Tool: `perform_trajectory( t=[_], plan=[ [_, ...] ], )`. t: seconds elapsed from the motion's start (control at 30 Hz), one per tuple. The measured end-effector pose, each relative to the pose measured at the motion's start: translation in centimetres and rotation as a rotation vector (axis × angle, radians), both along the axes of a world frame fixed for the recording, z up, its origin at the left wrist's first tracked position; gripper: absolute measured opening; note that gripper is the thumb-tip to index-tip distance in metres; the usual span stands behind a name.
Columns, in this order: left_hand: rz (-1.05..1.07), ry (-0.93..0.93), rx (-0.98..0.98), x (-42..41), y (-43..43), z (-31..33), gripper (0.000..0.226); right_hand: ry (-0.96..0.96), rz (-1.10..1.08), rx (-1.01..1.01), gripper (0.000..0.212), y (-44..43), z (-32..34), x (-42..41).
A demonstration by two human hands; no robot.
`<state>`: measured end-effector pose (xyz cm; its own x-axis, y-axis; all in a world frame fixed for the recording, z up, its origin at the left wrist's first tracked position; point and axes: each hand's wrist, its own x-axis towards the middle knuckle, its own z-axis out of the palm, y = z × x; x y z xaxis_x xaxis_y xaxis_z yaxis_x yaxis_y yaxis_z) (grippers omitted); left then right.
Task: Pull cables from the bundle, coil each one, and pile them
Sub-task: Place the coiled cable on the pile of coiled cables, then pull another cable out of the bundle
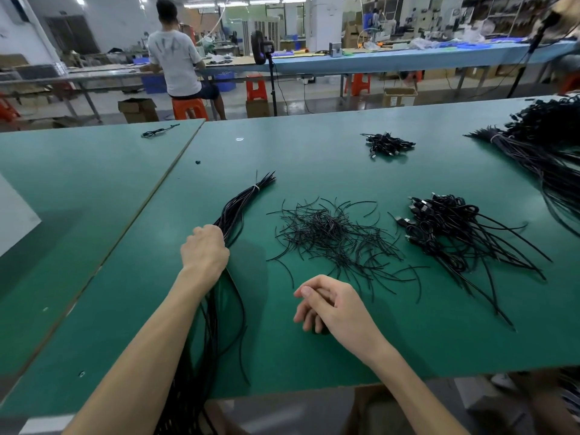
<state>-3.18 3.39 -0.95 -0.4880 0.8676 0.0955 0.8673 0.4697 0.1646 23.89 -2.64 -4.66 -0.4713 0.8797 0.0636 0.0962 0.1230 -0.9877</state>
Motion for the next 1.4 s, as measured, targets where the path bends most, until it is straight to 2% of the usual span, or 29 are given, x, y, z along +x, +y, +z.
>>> perform_trajectory(
  t=[0.13, 0.37, 0.47, 0.63, 0.8, 0.97, 1.1, 1.17, 1.27, 1.4],
  plan=[
    [-0.007, -0.045, 0.117, 0.5, -0.8, 0.2, 0.009, 0.002, -0.001, -0.003, 0.015, 0.1, 0.0, -0.1],
    [-0.119, -0.102, 0.171, 2.7, -1.2, -0.4, 0.026, 0.015, 0.005, 0.001, 0.015, 0.1, -0.2, -0.1],
    [-0.138, -0.278, 0.182, 2.6, -1.0, -0.9, 0.029, -0.004, 0.008, 0.008, 0.015, 0.2, -0.2, -0.3],
    [-0.149, -0.744, 0.287, 1.8, -1.1, -1.7, 0.025, -0.103, 0.050, 0.019, 0.016, 0.6, 0.7, -1.9],
    [-0.180, -1.003, 0.396, 1.3, -1.8, -2.7, 0.027, -0.019, 0.069, -0.097, 0.057, 1.5, 1.9, -7.8],
    [-0.325, -1.157, 0.360, 0.2, -2.6, -3.0, 0.017, -0.098, -0.022, -0.142, 0.034, 2.1, 1.6, -12.0],
    [-0.275, -1.144, 0.387, 0.1, -2.5, -3.2, 0.011, -0.052, -0.124, -0.132, 0.017, 2.2, 0.9, -12.5],
    [-0.248, -1.107, 0.392, 0.2, -2.2, -3.4, 0.016, -0.022, -0.124, -0.105, 0.009, 2.1, 0.6, -12.3],
    [-0.194, -1.049, 0.413, 0.3, -1.9, -3.7, 0.024, 0.021, -0.127, -0.107, 0.015, 1.8, 0.7, -11.8],
    [-0.117, -1.019, 0.491, 0.2, -1.8, -3.9, 0.014, 0.008, -0.136, -0.086, 0.016, 1.1, 1.1, -11.2]
  ],
)
